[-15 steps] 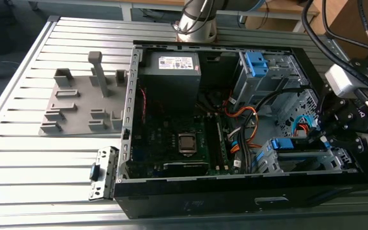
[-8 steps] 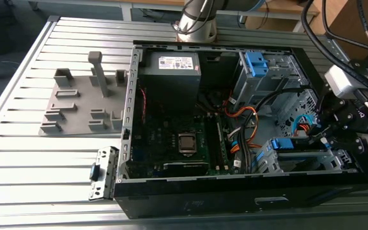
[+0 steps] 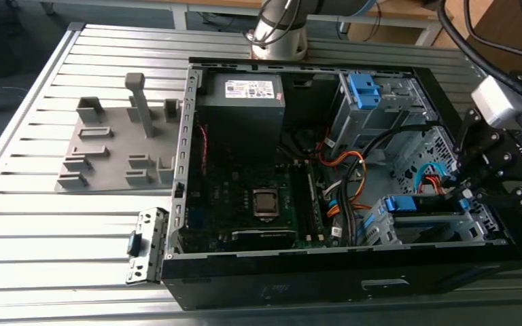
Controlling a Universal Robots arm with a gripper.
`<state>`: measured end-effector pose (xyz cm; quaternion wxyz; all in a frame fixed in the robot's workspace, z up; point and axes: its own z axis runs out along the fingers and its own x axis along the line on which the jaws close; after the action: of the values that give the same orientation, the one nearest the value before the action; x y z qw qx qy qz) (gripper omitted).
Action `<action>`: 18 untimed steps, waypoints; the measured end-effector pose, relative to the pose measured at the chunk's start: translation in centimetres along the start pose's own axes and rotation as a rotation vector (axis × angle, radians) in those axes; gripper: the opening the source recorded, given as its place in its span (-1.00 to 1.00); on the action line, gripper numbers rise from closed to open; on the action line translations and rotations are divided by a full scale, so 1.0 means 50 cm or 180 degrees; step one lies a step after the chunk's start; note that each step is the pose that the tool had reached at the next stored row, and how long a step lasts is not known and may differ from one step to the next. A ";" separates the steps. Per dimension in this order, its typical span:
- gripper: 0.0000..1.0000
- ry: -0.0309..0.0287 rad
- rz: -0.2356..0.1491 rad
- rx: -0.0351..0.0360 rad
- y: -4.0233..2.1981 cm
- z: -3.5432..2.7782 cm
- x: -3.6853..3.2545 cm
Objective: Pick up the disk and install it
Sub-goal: 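Insert the first disk wire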
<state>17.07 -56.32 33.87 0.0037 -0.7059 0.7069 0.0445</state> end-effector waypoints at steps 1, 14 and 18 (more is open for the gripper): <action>-0.47 -0.0005 -0.0001 -0.0003 0.000 0.000 -0.001; -0.79 -0.0087 -0.0008 -0.0057 -0.011 0.010 0.001; -0.79 -0.0067 -0.0007 -0.0057 -0.011 0.008 0.001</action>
<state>17.59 -56.35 33.42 0.0049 -0.7062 0.7056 0.0582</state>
